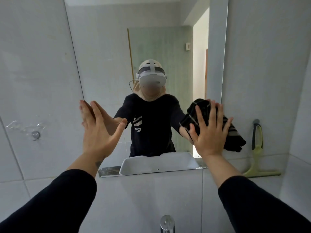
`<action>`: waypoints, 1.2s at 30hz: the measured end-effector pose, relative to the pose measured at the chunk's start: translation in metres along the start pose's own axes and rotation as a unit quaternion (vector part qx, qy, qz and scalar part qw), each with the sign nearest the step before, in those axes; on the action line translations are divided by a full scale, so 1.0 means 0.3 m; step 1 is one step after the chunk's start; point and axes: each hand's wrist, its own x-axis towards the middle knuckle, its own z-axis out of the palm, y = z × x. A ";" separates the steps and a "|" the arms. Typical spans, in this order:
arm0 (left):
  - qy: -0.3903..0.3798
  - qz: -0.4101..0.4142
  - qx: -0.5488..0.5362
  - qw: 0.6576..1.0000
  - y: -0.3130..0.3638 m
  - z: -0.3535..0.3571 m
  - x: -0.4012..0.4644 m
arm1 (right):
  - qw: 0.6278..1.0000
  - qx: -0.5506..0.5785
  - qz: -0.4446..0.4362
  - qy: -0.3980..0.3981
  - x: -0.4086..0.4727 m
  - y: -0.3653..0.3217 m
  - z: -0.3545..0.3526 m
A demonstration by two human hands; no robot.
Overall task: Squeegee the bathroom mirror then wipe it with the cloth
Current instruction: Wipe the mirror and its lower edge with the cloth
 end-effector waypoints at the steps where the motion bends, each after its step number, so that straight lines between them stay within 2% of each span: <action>1: 0.002 0.001 0.000 1.000 0.001 0.002 -0.001 | 1.000 -0.001 0.002 -0.002 -0.017 0.001 0.006; 7: 0.015 0.023 -0.016 0.999 -0.034 -0.010 -0.014 | 0.998 0.009 0.056 -0.002 -0.038 -0.066 0.008; 9: 0.010 0.036 -0.014 0.999 -0.076 -0.013 -0.039 | 0.999 0.012 0.048 -0.002 -0.055 -0.107 0.013; 16: -0.041 0.087 0.038 0.995 -0.259 0.013 -0.126 | 0.997 0.012 -0.079 0.004 -0.111 -0.357 0.028; 22: -0.049 0.106 0.038 0.992 -0.362 -0.003 -0.167 | 0.974 0.034 -0.222 -0.024 -0.162 -0.673 0.017; 26: -0.054 0.110 0.039 0.992 -0.400 -0.007 -0.173 | 0.965 0.032 -0.257 -0.044 -0.201 -0.822 0.025; 31: -0.068 0.100 0.052 0.991 -0.405 0.012 -0.221 | 0.935 0.010 -0.347 -0.074 -0.319 -0.796 0.064; 36: -0.068 0.091 0.075 0.991 -0.332 0.079 -0.281 | 0.926 0.020 -0.373 -0.057 -0.347 -0.659 0.088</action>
